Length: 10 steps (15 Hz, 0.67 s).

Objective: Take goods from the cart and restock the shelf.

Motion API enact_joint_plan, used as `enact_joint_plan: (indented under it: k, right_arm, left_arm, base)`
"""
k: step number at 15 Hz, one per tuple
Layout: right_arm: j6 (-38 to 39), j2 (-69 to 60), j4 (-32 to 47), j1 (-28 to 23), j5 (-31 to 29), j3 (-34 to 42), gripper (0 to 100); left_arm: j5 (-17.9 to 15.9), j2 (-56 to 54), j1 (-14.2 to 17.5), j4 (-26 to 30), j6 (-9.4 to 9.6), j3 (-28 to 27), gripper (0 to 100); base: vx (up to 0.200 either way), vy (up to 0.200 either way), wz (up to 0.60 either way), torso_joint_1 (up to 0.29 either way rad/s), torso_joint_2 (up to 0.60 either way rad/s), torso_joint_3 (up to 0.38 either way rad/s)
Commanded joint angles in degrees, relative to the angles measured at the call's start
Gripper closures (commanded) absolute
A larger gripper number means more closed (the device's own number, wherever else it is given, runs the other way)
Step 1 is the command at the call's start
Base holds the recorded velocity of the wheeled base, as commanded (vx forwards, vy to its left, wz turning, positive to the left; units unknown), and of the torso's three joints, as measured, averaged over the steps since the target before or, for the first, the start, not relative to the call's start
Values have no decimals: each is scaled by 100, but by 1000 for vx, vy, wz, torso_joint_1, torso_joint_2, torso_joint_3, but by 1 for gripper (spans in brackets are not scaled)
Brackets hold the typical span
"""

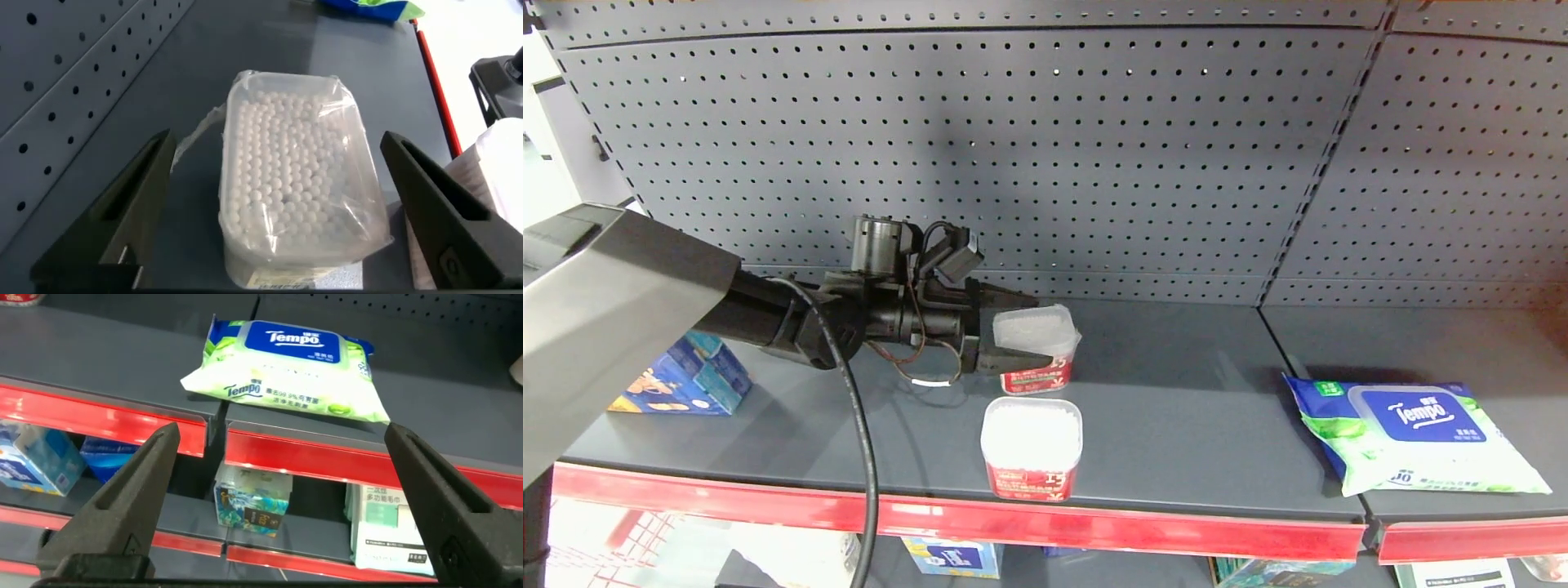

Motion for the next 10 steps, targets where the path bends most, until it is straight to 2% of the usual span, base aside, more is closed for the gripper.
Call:
enact_joint_plan:
  k: [1,5,10]
  right_arm:
    - [-2,9,-1,2,-4,-10,0]
    - [-2,9,-1,2,-13,-10,0]
    - [-2,9,-9,2,-13,-19,0]
  left_arm:
    - [2,-20,8,-5,-5,-19,0]
    - [2,-134,263,-14,-5,157,0]
    - [28,-328,306,-31,-5,578,0]
  base:
    - [0,0,0,0,0,0]
    - [0,0,0,0,0,0]
    - [0,0,0,0,0,0]
